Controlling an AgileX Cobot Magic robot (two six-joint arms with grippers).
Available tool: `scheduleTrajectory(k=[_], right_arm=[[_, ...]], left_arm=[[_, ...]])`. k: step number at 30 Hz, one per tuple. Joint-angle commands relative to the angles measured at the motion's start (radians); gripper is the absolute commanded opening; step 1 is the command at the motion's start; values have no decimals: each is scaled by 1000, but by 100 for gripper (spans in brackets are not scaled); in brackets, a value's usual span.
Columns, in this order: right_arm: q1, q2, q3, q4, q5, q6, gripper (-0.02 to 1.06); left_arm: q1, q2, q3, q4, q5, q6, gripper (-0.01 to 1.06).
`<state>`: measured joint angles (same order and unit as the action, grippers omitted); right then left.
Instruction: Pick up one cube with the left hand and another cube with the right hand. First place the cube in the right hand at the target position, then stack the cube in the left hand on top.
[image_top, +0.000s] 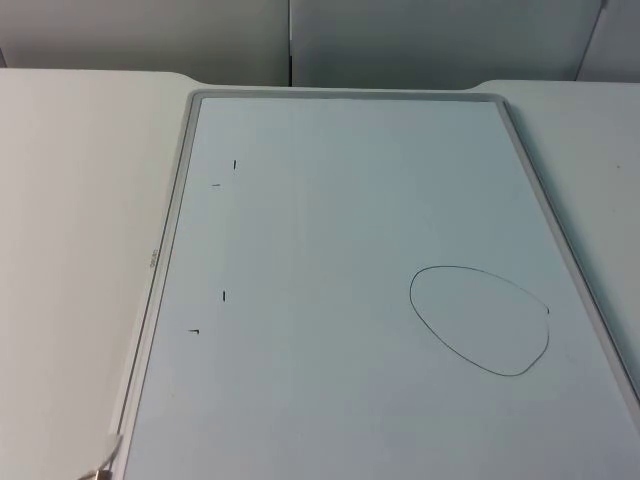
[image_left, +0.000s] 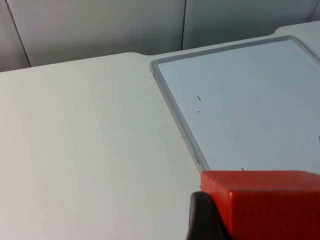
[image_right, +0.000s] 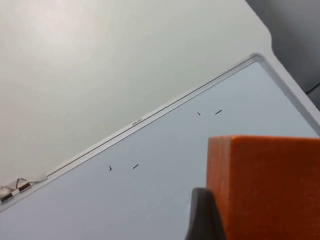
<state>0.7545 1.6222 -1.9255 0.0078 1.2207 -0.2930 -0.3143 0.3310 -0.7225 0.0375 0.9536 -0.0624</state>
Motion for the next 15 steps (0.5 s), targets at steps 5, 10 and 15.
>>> scheduleTrajectory(k=[5,10,15], right_arm=[[-10,-140,214,-32,0,74,0],[-10,-268,463,-97,-60,151,0],[-10,-408,816,-108,-249,308,0]], left_arm=[[-8,-8,2,22,-5,-1,19],[-8,-8,2,21,-5,4,19],[-8,-8,2,21,3,4,19]])
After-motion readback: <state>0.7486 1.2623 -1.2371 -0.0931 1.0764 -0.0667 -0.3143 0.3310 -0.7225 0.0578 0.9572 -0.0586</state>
